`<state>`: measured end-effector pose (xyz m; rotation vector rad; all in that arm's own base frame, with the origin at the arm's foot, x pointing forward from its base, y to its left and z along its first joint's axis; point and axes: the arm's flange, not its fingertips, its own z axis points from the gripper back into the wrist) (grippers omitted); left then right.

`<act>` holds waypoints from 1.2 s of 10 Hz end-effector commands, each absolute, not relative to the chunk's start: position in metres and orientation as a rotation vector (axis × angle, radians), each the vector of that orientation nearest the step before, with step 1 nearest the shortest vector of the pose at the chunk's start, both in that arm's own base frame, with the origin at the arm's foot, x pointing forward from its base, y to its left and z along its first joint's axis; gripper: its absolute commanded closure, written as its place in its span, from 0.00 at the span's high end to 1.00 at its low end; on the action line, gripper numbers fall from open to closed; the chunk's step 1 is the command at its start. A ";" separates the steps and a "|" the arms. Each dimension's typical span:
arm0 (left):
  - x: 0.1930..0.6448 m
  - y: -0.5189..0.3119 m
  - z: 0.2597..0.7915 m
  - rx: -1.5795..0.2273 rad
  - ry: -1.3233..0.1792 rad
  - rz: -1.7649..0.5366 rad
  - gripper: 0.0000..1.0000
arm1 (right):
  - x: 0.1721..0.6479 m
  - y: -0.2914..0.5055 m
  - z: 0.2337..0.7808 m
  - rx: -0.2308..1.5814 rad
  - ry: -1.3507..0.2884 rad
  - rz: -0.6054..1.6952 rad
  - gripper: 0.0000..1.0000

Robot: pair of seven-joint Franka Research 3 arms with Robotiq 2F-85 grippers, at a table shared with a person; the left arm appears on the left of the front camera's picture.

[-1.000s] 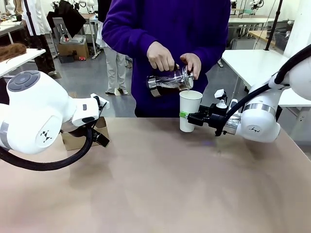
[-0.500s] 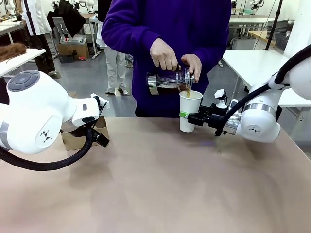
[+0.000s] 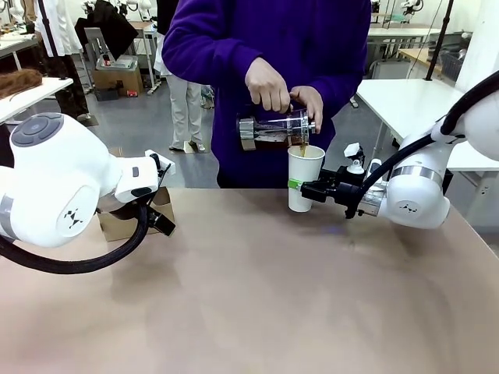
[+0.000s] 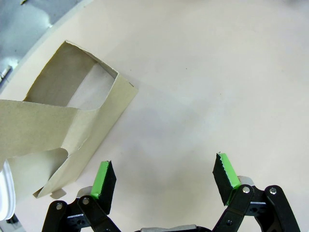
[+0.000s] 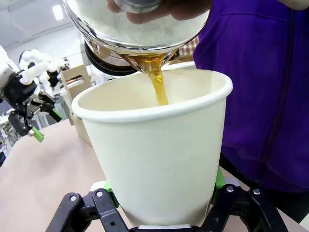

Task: Pour a drink into a cup and package it in a carrier.
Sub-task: When a person places the Paper Cup Lid on the 600 ml Paper Cup , lift the 600 ml Paper Cup.

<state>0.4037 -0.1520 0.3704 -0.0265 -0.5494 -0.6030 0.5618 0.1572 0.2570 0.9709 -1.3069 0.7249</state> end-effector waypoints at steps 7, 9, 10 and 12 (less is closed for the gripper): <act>0.404 -0.151 0.371 -0.029 -0.550 -0.601 1.00 | 0.559 0.158 0.262 0.970 -1.311 0.725 0.80; 0.404 -0.151 0.371 -0.029 -0.550 -0.601 1.00 | 0.559 0.158 0.262 0.970 -1.311 0.725 0.80; 0.404 -0.151 0.371 -0.029 -0.550 -0.601 1.00 | 0.559 0.158 0.262 0.970 -1.311 0.725 0.80; 0.404 -0.151 0.371 -0.029 -0.550 -0.601 1.00 | 0.559 0.158 0.262 0.970 -1.311 0.725 0.80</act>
